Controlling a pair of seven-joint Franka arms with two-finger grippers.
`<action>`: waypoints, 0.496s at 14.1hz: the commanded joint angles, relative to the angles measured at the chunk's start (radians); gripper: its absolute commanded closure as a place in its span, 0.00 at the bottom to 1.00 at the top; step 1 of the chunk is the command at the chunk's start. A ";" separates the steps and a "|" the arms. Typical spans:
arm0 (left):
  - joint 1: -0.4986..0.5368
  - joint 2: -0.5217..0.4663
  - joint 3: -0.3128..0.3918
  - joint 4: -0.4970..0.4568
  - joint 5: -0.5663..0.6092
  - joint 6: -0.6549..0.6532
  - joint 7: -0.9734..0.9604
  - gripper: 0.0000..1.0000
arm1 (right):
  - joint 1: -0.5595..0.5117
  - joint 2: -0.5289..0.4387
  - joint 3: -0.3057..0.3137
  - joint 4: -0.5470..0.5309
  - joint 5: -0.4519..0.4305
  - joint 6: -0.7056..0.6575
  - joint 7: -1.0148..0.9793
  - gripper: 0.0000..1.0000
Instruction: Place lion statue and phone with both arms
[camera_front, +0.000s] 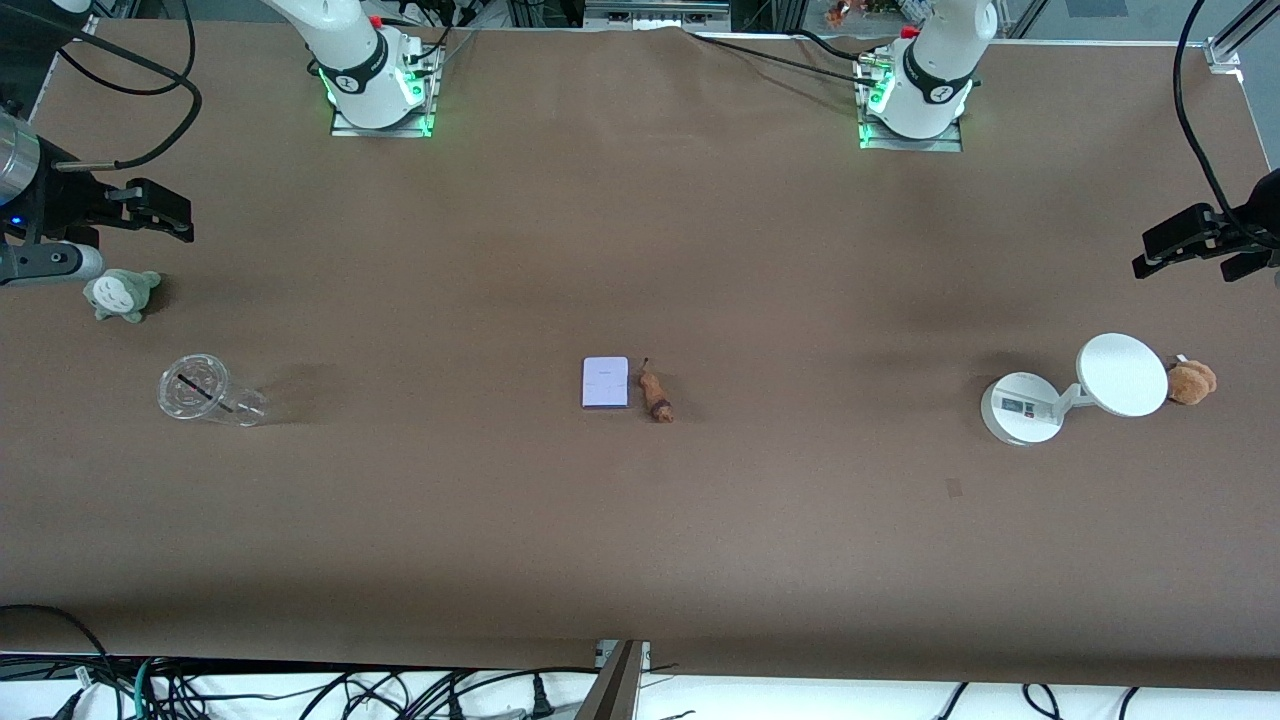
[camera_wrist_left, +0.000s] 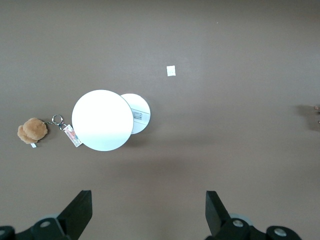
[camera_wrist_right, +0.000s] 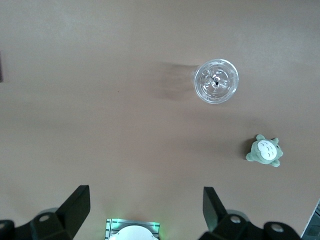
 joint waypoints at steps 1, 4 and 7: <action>-0.003 0.005 -0.002 0.023 0.005 -0.008 0.012 0.00 | -0.002 -0.001 0.003 0.004 -0.010 -0.001 -0.002 0.00; -0.006 0.004 -0.009 0.023 0.023 -0.010 0.011 0.00 | -0.001 -0.001 0.003 0.004 -0.010 -0.001 0.000 0.00; -0.005 0.005 -0.008 0.023 0.023 -0.010 0.011 0.00 | -0.002 -0.001 0.003 0.004 -0.011 -0.001 -0.005 0.00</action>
